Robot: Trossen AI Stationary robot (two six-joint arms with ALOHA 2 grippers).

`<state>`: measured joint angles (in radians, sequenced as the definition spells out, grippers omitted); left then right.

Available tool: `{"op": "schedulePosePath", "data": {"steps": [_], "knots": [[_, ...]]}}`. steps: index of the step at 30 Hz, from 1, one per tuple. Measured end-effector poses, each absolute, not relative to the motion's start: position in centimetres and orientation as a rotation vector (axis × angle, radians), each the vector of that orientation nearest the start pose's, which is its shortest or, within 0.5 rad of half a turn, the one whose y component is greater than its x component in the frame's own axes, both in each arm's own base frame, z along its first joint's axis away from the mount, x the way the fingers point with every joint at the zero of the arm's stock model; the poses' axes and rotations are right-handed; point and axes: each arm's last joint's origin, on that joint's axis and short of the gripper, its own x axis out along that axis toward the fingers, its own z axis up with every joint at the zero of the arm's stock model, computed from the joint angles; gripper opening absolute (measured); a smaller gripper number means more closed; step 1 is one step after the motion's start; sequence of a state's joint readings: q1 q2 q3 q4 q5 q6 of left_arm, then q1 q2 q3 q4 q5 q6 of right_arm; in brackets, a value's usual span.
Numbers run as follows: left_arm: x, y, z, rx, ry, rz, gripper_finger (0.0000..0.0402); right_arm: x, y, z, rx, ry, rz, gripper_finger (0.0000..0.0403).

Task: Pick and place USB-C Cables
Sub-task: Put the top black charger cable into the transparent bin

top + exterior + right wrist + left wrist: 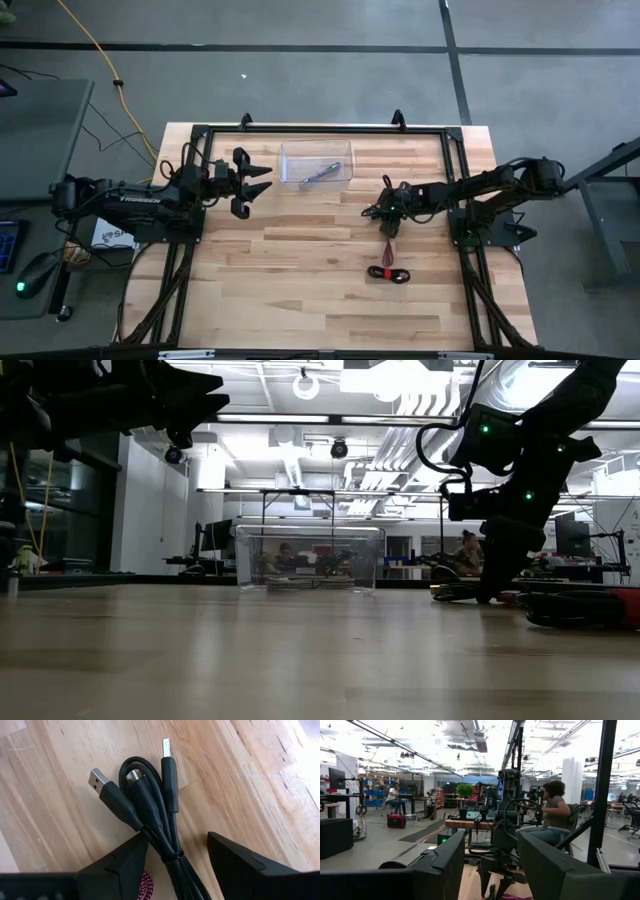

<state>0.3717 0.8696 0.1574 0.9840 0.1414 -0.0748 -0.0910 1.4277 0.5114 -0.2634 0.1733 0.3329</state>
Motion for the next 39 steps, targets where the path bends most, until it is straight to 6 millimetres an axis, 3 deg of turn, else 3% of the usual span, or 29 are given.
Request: {"op": "schedulePosePath", "data": {"steps": [6, 15, 22, 28, 39], "knots": [[15.7, 5.7, 21.6, -0.005, -0.272, 0.22, 0.0165, 21.3, -2.4, 11.7, 0.244, 1.147, -0.429, 0.0172], [15.7, 5.7, 21.6, -0.007, -0.273, 0.237, 0.0165, 20.6, -2.3, 12.7, 0.284, 1.14, -0.398, 0.0018], [15.7, 5.7, 21.6, -0.007, -0.272, 0.236, 0.0165, 19.5, -1.7, 14.8, 0.305, 1.081, -0.389, 0.0021], [15.7, 5.7, 21.6, -0.007, -0.272, 0.236, 0.0165, 19.4, -0.4, 17.3, 0.245, 0.886, -0.361, 0.0015], [15.7, 5.7, 21.6, -0.008, -0.272, 0.236, 0.0165, 22.6, 1.2, 20.3, 0.056, 0.47, -0.199, 0.0014]]}}
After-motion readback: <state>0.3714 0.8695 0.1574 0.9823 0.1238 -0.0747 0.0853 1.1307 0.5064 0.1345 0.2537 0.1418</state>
